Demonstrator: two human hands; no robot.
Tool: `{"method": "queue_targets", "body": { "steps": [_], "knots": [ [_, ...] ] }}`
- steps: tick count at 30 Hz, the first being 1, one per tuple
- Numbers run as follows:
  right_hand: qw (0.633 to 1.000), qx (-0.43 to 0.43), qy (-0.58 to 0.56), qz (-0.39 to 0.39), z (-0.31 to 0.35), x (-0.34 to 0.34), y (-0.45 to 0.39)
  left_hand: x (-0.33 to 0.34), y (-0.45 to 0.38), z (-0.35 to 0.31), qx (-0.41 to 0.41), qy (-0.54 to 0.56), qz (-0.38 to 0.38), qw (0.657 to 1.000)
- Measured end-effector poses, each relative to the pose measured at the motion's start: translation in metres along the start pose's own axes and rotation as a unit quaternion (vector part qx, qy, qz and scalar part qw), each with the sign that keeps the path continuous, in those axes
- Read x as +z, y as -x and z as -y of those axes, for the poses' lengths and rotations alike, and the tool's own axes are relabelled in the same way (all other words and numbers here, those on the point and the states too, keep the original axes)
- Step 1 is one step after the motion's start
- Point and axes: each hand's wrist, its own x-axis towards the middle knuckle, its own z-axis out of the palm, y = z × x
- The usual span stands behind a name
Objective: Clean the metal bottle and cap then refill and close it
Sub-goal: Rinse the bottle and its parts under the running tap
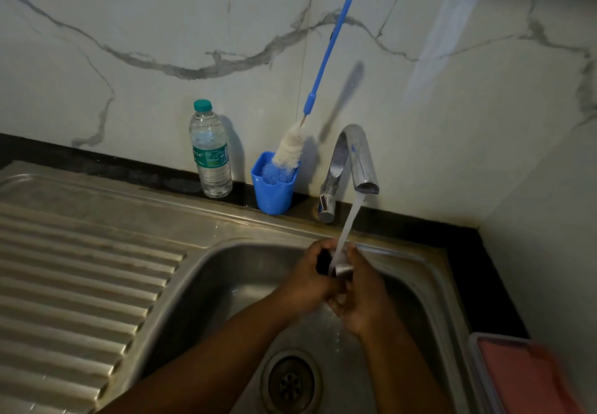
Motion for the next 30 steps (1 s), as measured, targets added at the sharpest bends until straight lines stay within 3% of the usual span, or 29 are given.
{"method": "queue_targets", "body": {
  "steps": [2,6,9,11,13,15,17,20,22,26,30],
  "knots": [
    [0.997,0.035,-0.040,0.051,0.000,-0.001,0.001,-0.001,0.001,0.007,0.128,-0.167,0.014,0.977],
    [0.993,0.069,-0.068,0.070,-0.008,-0.008,0.002,-0.014,0.004,0.022,0.205,-0.329,0.011,0.922],
    [0.991,0.075,-0.053,0.101,-0.012,-0.014,0.004,-0.022,0.010,0.033,0.215,-0.416,-0.009,0.883],
    [0.992,0.052,-0.037,0.107,-0.012,-0.015,0.005,-0.024,0.013,0.033,0.210,-0.423,-0.011,0.882],
    [0.993,-0.013,0.073,0.092,-0.010,-0.011,0.009,-0.030,0.014,0.032,0.186,-0.434,-0.008,0.882],
    [0.956,-0.127,0.261,0.045,-0.009,-0.005,0.016,-0.037,0.015,0.032,0.121,-0.455,-0.006,0.882],
    [0.888,-0.244,0.390,0.017,-0.010,-0.002,0.020,-0.042,0.018,0.034,0.070,-0.459,-0.001,0.886],
    [0.795,-0.317,0.515,0.036,-0.019,-0.001,0.020,-0.048,0.026,0.039,0.021,-0.447,0.009,0.894],
    [0.765,-0.326,0.555,0.040,-0.024,-0.003,0.023,-0.052,0.032,0.041,-0.010,-0.457,0.020,0.889],
    [0.737,-0.294,0.608,-0.016,-0.023,-0.008,0.037,-0.055,0.044,0.032,-0.064,-0.480,0.027,0.875],
    [0.686,-0.176,0.706,-0.007,-0.008,-0.006,0.060,-0.053,0.059,0.013,-0.086,-0.485,0.057,0.869]
  ]
}}
